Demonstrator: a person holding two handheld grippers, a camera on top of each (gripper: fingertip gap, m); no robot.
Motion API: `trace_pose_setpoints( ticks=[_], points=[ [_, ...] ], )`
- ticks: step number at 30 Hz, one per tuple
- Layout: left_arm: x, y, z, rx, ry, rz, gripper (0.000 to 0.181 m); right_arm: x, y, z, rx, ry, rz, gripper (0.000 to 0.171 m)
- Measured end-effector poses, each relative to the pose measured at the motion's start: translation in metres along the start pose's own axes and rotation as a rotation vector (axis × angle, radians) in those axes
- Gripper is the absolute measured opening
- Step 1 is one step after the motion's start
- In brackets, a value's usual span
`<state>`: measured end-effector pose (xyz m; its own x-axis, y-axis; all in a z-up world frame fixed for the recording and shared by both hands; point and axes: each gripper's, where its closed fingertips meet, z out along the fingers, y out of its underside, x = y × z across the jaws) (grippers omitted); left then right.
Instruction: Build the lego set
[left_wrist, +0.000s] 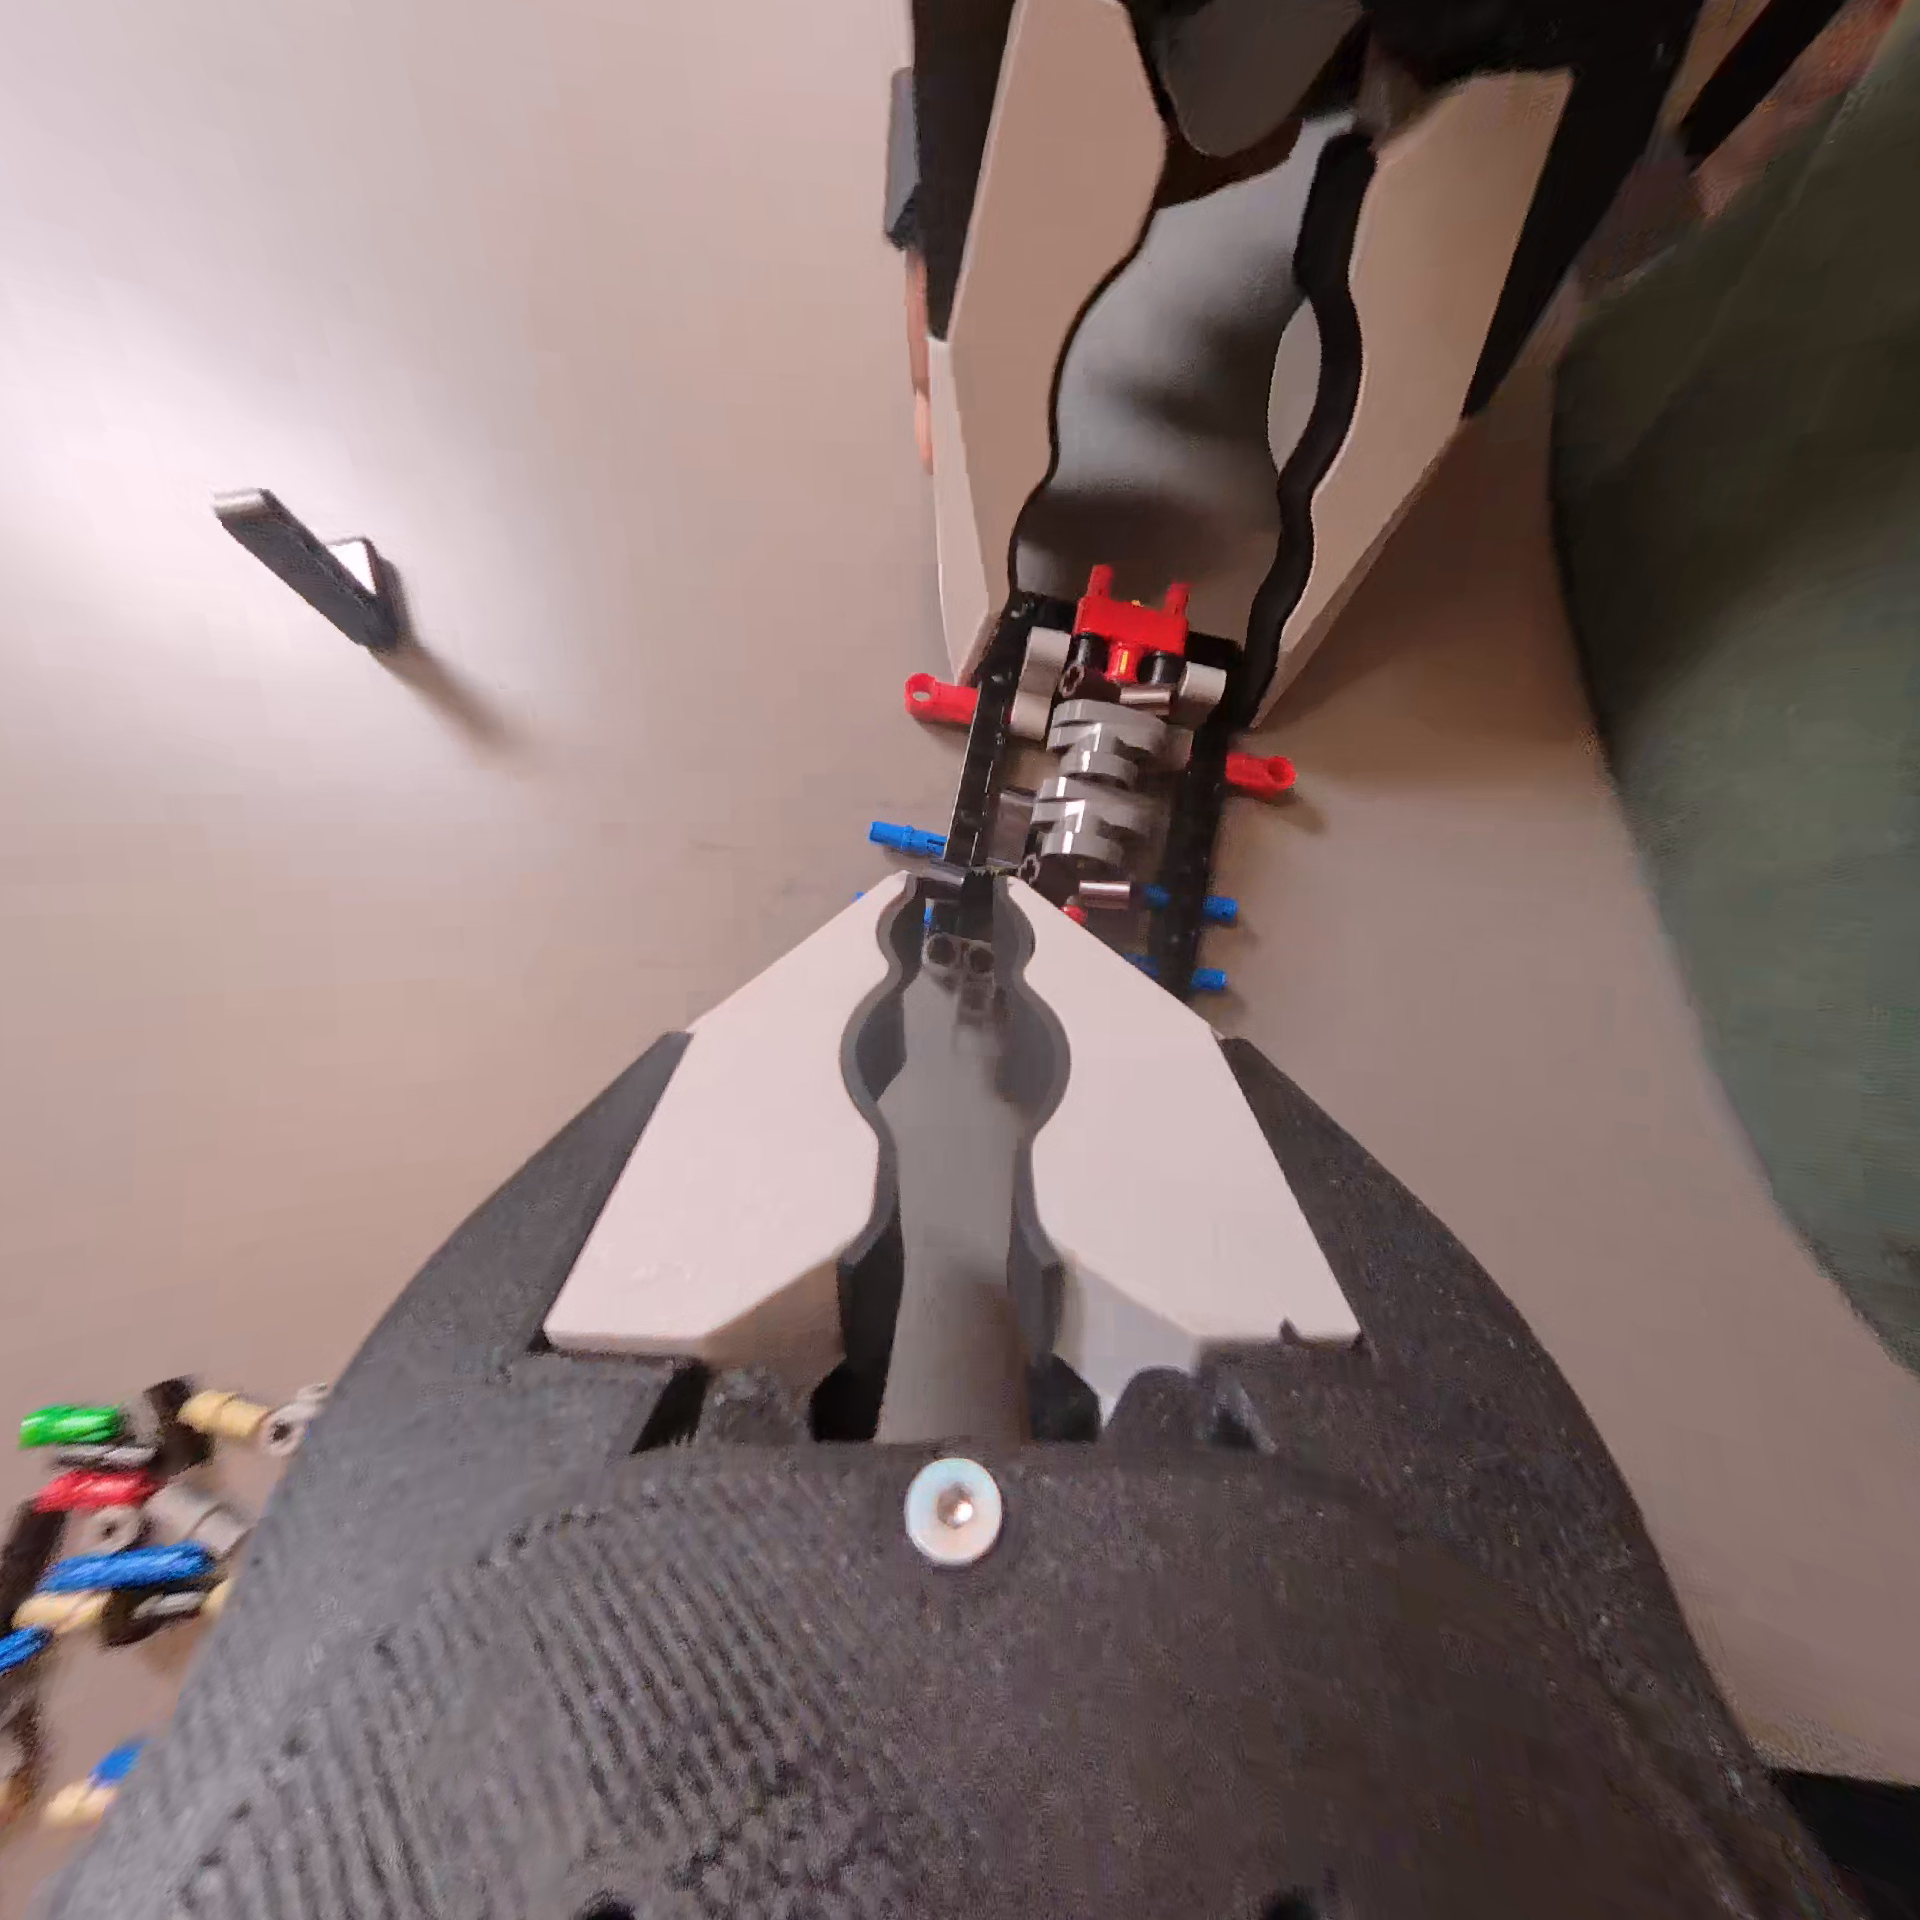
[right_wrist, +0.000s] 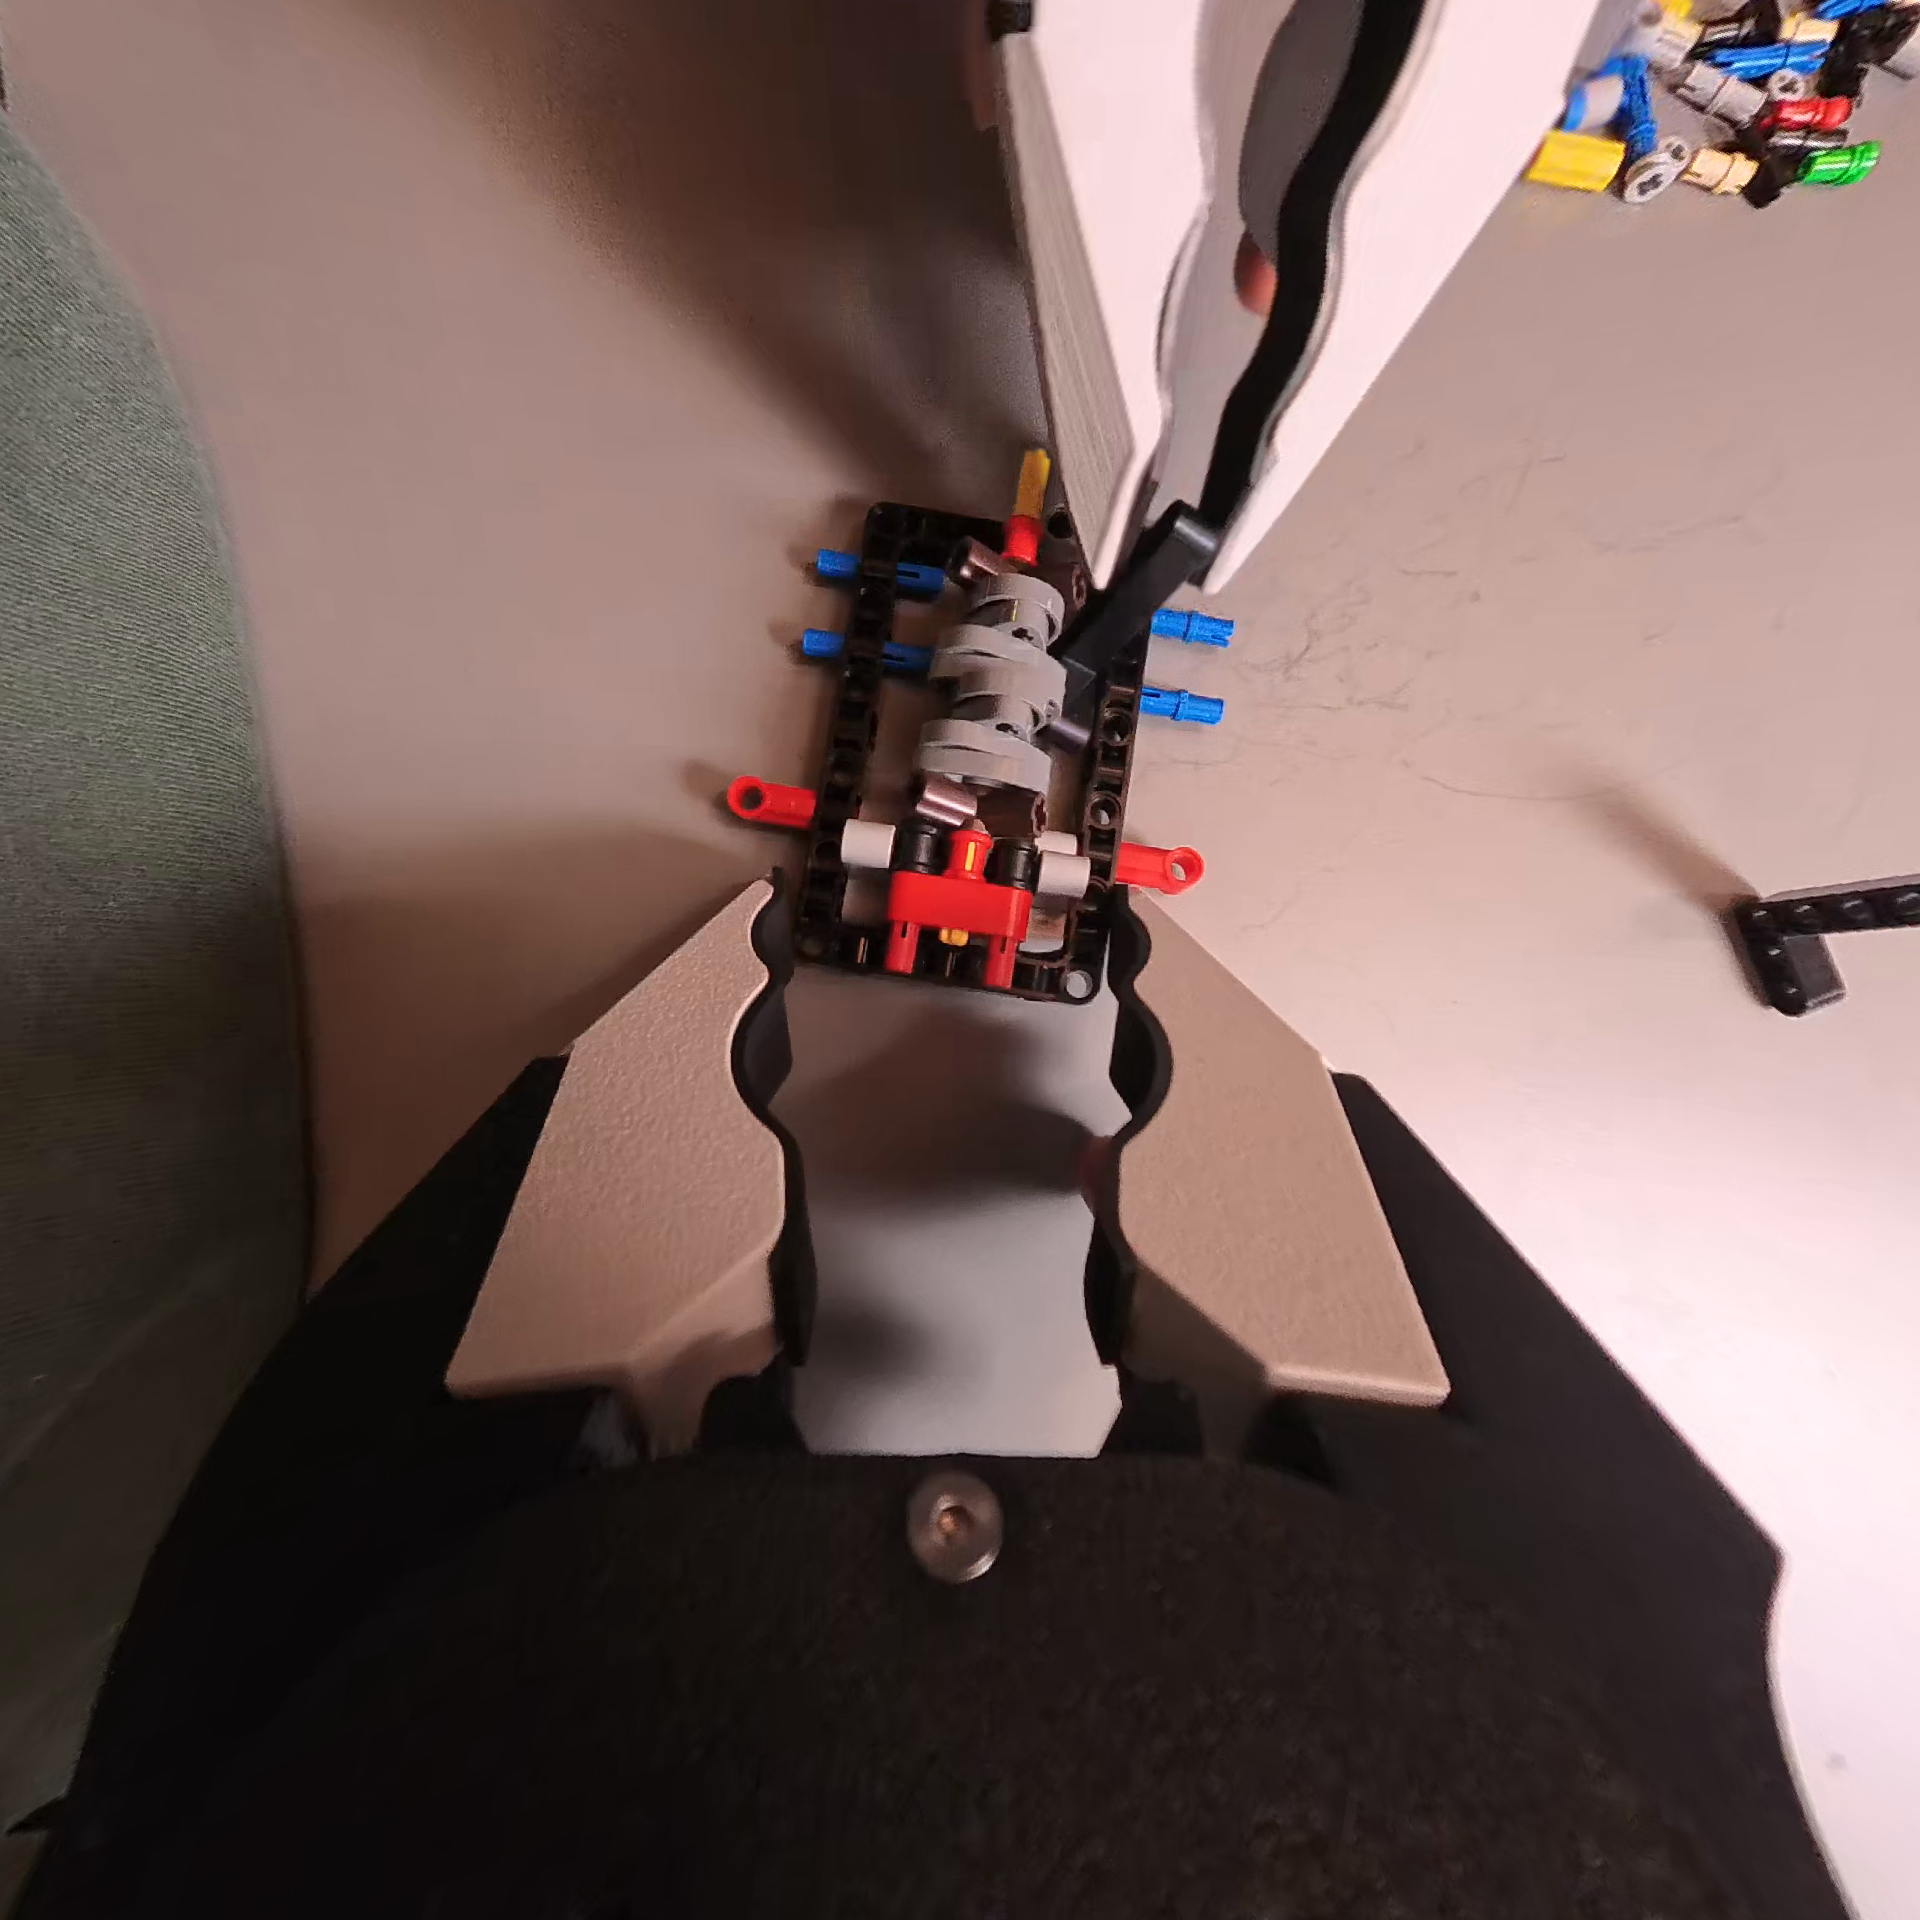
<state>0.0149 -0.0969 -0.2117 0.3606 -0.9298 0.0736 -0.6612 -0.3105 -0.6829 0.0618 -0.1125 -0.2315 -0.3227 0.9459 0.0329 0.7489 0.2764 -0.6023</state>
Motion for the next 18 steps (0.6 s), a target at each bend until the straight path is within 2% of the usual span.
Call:
trace_pose_setpoints(
  ticks=[4, 12, 18],
  points=[
    [-0.001, 0.003, -0.004, -0.049, -0.134, 0.133, 0.010, 0.002, 0.001, 0.000, -0.007, -0.006, 0.005, 0.059],
    [-0.006, 0.005, -0.006, -0.203, -0.273, 0.296, 0.008, 0.001, 0.001, -0.001, -0.017, -0.030, 0.049, 0.062],
    [-0.010, 0.004, -0.005, -0.216, -0.305, 0.277, 0.008, 0.000, -0.001, -0.012, 0.066, -0.135, 0.123, 0.067]
  ],
)
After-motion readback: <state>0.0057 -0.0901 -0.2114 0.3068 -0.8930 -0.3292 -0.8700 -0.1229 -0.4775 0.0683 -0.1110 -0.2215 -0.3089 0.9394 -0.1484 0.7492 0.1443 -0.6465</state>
